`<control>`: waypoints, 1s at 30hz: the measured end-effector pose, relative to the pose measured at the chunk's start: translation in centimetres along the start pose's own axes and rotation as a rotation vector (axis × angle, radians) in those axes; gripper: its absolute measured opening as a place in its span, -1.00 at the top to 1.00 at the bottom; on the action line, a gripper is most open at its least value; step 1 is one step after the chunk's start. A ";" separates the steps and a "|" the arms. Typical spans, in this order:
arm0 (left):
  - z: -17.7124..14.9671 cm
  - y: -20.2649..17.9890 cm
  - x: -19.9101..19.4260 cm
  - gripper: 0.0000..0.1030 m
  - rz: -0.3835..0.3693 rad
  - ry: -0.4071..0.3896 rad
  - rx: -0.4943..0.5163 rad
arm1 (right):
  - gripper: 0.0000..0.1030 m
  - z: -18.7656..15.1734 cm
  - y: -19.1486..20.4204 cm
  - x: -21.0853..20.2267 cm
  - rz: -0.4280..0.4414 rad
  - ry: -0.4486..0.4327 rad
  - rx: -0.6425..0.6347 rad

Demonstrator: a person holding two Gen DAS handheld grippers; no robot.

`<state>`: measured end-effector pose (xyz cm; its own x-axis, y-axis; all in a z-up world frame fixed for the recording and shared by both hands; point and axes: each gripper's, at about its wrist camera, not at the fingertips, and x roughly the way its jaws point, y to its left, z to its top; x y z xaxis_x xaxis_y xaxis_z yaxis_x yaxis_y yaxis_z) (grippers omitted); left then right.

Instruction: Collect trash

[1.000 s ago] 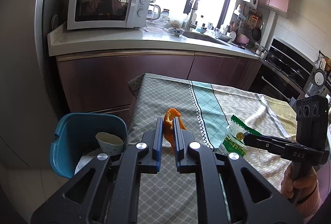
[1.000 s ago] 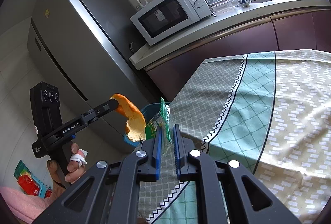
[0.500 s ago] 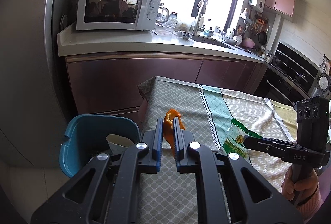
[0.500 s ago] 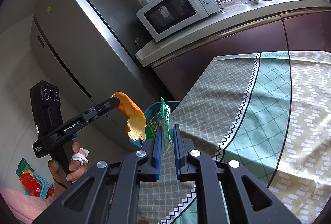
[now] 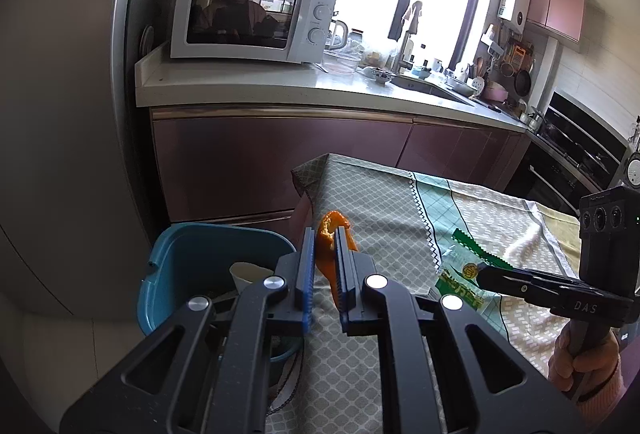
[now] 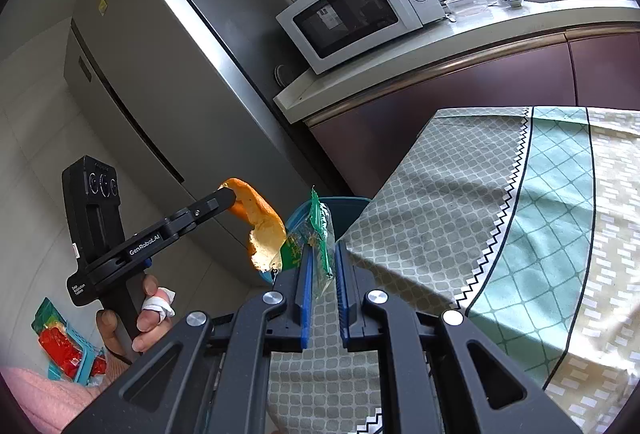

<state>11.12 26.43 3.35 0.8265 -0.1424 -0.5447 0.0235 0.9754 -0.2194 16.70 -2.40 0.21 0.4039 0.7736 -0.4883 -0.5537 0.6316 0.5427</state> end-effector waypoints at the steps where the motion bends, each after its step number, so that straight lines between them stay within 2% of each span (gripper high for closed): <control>1: 0.0 0.1 0.0 0.80 0.004 -0.002 -0.002 | 0.81 0.1 0.1 0.2 0.002 0.003 -0.003; 30: -0.2 5.2 1.1 0.80 0.097 0.018 -0.067 | 0.81 1.7 2.5 6.3 0.037 0.078 -0.043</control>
<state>12.05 31.34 1.43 0.8128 -0.0510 -0.5803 -0.0946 0.9714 -0.2180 19.09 4.15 -0.28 0.3250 0.7892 -0.5210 -0.5989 0.5982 0.5325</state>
